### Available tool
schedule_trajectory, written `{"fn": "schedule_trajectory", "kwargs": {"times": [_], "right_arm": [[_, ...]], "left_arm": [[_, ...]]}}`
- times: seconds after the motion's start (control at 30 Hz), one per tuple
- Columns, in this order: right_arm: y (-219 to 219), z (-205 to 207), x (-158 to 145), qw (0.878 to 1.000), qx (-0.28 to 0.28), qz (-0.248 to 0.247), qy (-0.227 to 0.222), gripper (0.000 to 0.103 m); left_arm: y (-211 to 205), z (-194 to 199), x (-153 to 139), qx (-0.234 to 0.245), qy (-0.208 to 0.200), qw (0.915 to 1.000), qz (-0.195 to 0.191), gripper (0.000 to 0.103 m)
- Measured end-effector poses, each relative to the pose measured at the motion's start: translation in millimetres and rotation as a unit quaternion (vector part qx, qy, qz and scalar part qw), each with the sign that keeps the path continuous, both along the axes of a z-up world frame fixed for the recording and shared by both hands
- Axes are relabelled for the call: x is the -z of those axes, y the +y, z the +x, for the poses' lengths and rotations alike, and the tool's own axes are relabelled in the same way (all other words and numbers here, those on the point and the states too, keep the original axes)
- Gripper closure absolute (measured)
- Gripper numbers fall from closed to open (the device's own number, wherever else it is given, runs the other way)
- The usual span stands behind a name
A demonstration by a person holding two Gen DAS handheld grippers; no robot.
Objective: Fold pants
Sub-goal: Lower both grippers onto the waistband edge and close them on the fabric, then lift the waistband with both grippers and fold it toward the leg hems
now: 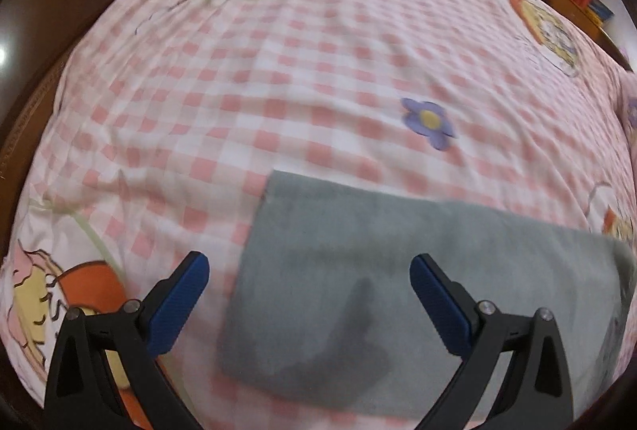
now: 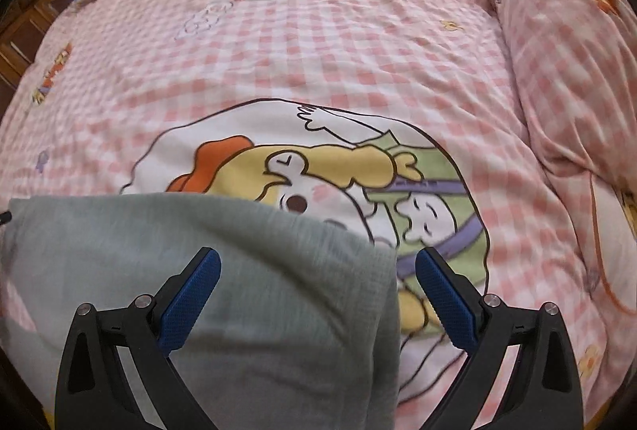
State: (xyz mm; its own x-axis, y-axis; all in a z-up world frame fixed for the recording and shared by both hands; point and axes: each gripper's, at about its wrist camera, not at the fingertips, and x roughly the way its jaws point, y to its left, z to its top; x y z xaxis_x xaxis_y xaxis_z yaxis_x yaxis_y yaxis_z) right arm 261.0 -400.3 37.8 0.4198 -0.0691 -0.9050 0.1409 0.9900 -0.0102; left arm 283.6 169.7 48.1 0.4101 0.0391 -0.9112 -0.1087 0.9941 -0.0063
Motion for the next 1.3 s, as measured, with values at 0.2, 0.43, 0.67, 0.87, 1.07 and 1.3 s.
{"fn": "schedule_trajectory", "kwargs": {"times": [0.2, 0.43, 0.67, 0.87, 1.07, 1.3], "right_arm": [[-2.4, 25.5, 27.2, 0.999, -0.015, 0.018, 0.043, 0.013], [1.0, 28.5, 46.9, 0.997, -0.029, 0.033, 0.064, 0.03], [13.7, 9.9, 18.2, 0.996, -0.06, 0.053, 0.026, 0.09], [19.3, -20.5, -17.4, 0.996, -0.076, 0.052, -0.021, 0.093], [18.9, -50.5, -41.1, 0.993, -0.088, 0.06, -0.048, 0.093], [21.4, -103.3, -59.7, 0.991, -0.107, 0.05, -0.069, 0.094]], "left_arm": [[16.5, 18.1, 18.1, -0.023, 0.014, 0.9995, -0.015, 0.012], [12.9, 27.6, 22.5, -0.006, 0.009, 0.9997, -0.022, 0.039], [7.4, 22.5, 12.1, 0.009, -0.008, 0.9995, -0.03, 0.097], [21.2, -0.9, -13.1, 0.0, -0.043, 0.9973, -0.06, 0.099], [25.4, -35.1, -42.1, 0.025, -0.084, 0.9944, -0.06, 0.099], [36.9, -92.1, -67.1, 0.024, -0.131, 0.9886, -0.07, 0.099]]}}
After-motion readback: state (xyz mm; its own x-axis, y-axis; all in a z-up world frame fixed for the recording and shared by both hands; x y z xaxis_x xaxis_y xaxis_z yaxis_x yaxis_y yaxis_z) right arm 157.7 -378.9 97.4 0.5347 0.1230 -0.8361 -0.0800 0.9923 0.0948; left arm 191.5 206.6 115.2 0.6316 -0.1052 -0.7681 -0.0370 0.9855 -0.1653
